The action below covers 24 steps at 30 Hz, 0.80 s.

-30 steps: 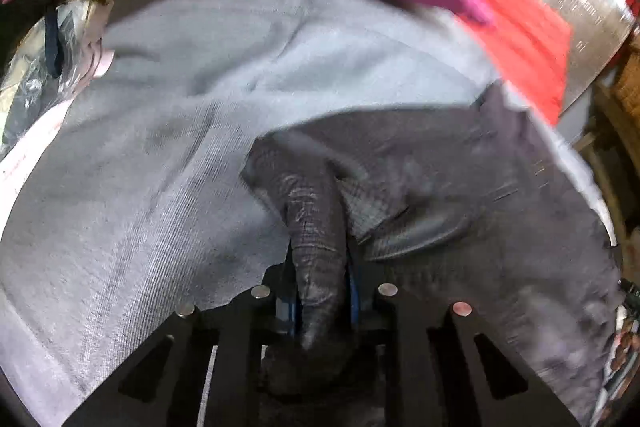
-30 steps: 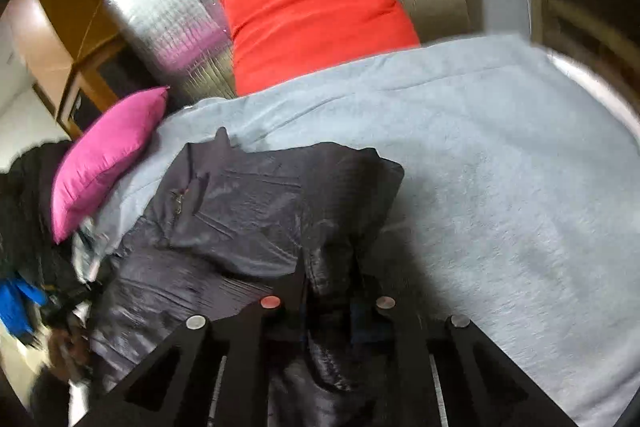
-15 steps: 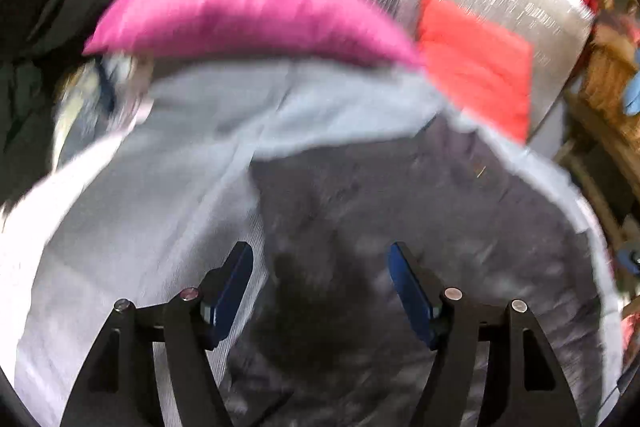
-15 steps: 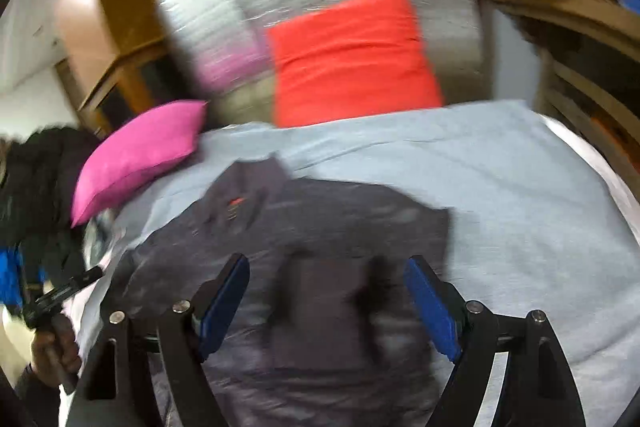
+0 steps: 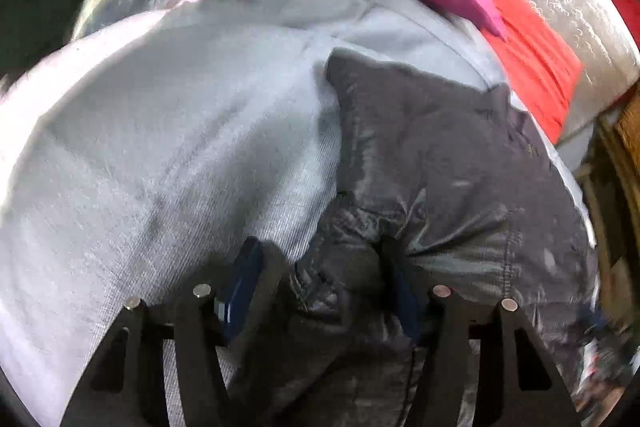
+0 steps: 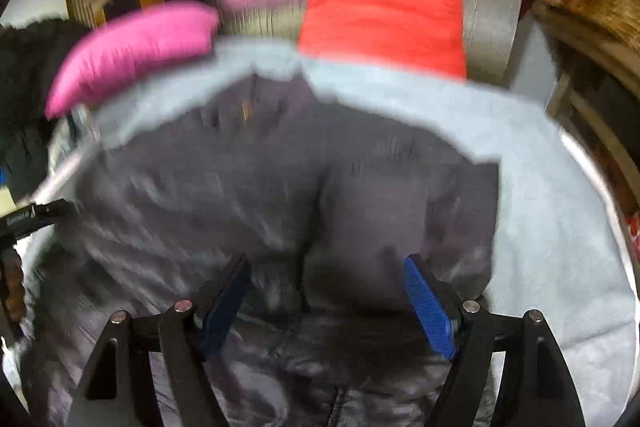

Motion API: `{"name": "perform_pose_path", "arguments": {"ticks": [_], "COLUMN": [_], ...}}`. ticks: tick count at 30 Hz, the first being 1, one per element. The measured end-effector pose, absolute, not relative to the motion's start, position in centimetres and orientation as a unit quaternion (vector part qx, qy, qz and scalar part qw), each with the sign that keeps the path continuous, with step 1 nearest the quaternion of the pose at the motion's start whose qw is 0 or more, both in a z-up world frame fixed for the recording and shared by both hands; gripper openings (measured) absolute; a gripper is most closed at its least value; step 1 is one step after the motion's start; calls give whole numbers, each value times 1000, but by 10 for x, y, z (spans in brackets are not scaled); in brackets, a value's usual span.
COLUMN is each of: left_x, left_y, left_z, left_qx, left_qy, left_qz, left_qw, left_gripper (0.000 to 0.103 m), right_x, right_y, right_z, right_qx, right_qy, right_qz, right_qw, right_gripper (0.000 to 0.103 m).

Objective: Fold large clothes

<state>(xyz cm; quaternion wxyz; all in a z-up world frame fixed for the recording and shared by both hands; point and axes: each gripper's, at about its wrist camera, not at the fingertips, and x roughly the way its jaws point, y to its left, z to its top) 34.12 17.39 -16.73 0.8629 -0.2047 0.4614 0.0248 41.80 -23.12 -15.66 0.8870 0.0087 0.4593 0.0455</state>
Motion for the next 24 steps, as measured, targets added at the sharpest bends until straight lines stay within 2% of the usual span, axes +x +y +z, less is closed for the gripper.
{"name": "perform_pose_path", "arguments": {"ticks": [1,2,3,5,7,11,14,18,20,24], "left_x": [340,337,334,328,329,358,389,430,444,453], "left_y": [168,167,168,176,183,193,206,204,199,196], "left_z": [-160,-154,-150,-136,-132,-135,-133,-145,-150,-155], "left_qx": [-186,-194,-201,-228,-243,-270,-306,-282,-256,-230], "left_qy": [465,461,456,427,415,433,436,472,490,494], "left_qz": [24,12,9,14,14,-6,-40,-66,-76,-100], "left_qw": [865,866,867,875,876,860,845,833,830,832], "left_gripper": [50,46,46,48,60,61,63,61,50,34], "right_x": [417,414,410,402,395,394,382,378,385,410], "right_y": [-232,-233,-235,-237,-238,-225,-190,-117,-62,-5], "right_z": [-161,-156,-151,-137,-117,-109,-97,-83,-82,-93], "right_qx": [9,6,11,24,27,28,18,-51,-105,-103], "right_qy": [459,448,448,433,404,398,365,324,316,339], "right_qz": [45,42,43,47,56,79,130,209,216,229], "right_qw": [887,893,893,900,913,913,922,921,918,907], "right_gripper": [81,81,81,81,81,81,81,81,81,81]}}
